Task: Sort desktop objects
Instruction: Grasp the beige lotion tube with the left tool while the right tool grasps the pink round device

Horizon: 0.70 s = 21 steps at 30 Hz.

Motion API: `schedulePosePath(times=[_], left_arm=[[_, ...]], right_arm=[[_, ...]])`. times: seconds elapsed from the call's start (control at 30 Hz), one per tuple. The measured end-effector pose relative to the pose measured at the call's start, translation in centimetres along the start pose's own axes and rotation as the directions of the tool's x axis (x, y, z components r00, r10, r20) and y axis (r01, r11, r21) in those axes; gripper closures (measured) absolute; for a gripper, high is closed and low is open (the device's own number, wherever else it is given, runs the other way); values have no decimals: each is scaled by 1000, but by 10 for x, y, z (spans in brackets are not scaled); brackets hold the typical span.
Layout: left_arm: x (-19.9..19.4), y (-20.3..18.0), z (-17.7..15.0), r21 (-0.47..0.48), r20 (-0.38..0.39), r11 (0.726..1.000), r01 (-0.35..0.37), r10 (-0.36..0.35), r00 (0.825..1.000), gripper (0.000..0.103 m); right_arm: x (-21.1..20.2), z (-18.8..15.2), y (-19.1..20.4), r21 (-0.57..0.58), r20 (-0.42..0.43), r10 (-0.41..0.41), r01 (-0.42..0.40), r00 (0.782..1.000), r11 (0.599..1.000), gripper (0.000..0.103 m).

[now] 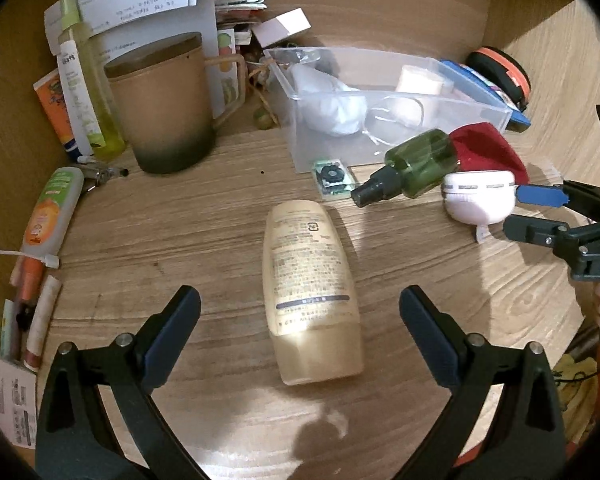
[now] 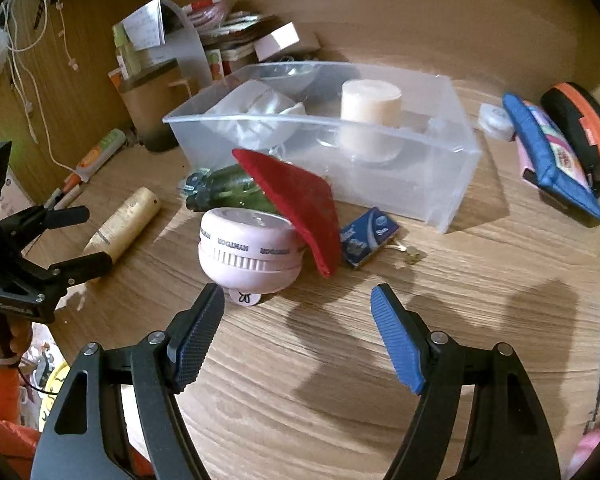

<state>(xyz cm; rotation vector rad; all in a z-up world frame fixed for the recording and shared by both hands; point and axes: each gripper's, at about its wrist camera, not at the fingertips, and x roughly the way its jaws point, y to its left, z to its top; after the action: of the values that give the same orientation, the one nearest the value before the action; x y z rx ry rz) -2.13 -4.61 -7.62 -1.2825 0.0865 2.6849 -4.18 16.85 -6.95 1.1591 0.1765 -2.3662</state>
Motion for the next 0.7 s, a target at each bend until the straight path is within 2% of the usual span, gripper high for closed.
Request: schedulePosePath(times=[0.13,0.2,0.3,0.43,0.6,0.7], left_arm=[[3,-3,0,15,12,999,-41,41,999,2],[3,-4,1,27,17,999,-36,35,999,5],[8,-5,2,35,-2,999,-17,17,1000,20],[17,-1,2,30,-34,1000,-6,7,999,27],[19,3,2,23,-19,1000,-10,10,1000,28],[18,5,1,25,-9,1000,-5,5,1000,32]], right_arm=[[14,3,5,0,-27,31,-31,999,1000,30],[18,5,9,-2,-33,42,-42,999,999,30],[25,11,15,-11,-44,51,-51,998,999,30],[33,20,20,-10,-48,67,-68,997,998,30],[45,30,23,5,-63,87,-87,994,996,30],[53,33,23,24,-72,101,-100,992,995,30]])
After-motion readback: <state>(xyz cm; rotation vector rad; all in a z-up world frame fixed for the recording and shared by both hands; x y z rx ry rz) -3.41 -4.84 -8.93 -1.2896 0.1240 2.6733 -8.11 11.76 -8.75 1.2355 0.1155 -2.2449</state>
